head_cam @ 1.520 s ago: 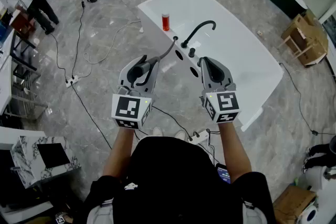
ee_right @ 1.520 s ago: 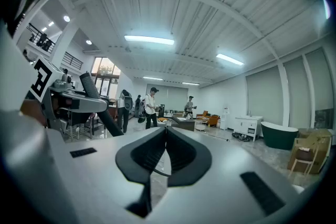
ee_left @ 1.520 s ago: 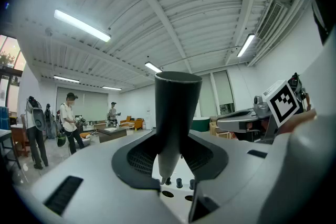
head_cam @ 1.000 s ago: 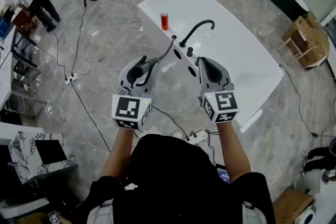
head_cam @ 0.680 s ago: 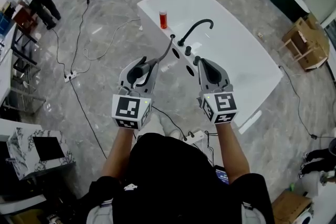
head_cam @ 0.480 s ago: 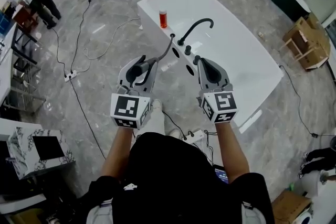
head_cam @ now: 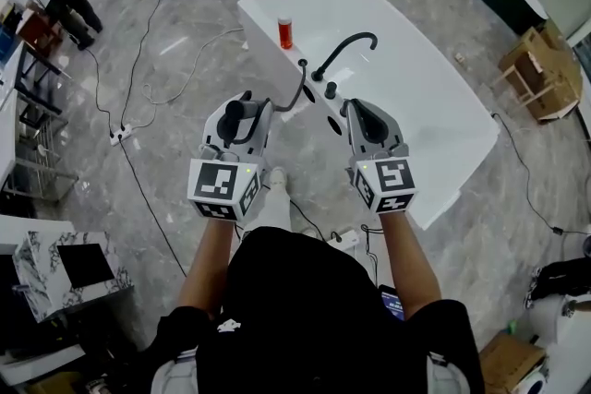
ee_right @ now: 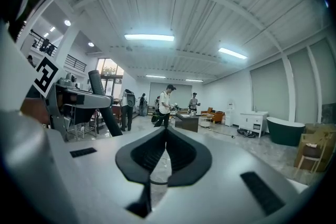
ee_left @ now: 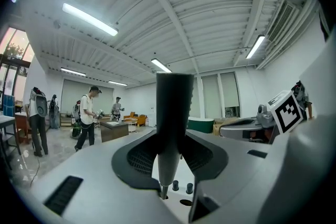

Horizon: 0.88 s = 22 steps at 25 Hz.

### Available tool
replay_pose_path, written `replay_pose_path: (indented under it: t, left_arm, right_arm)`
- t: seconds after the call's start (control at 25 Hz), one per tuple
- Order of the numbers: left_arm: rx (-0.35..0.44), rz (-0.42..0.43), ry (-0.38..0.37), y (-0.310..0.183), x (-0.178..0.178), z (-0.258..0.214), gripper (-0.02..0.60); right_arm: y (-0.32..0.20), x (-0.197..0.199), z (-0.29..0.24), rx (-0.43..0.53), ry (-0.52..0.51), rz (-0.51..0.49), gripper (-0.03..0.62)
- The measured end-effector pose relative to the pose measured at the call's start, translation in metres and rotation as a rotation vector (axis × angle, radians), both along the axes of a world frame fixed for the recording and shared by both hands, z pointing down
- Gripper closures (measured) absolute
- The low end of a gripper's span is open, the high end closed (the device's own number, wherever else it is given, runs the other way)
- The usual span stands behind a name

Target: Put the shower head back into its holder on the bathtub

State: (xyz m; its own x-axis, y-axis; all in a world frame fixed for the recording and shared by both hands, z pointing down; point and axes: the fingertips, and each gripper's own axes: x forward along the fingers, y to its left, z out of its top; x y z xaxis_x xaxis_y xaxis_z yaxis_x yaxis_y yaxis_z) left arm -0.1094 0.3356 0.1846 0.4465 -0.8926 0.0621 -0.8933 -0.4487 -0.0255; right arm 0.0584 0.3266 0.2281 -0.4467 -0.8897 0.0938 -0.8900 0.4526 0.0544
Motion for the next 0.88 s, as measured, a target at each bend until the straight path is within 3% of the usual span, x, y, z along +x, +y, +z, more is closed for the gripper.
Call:
replay_pose_path:
  t: [0.88]
  left_arm:
    - [-0.072,0.088,-0.02,-0.221,-0.044,0.02,0.437]
  right_arm:
    - [-0.214,-0.05,0.009,-0.075,0.022,0.082,0.571]
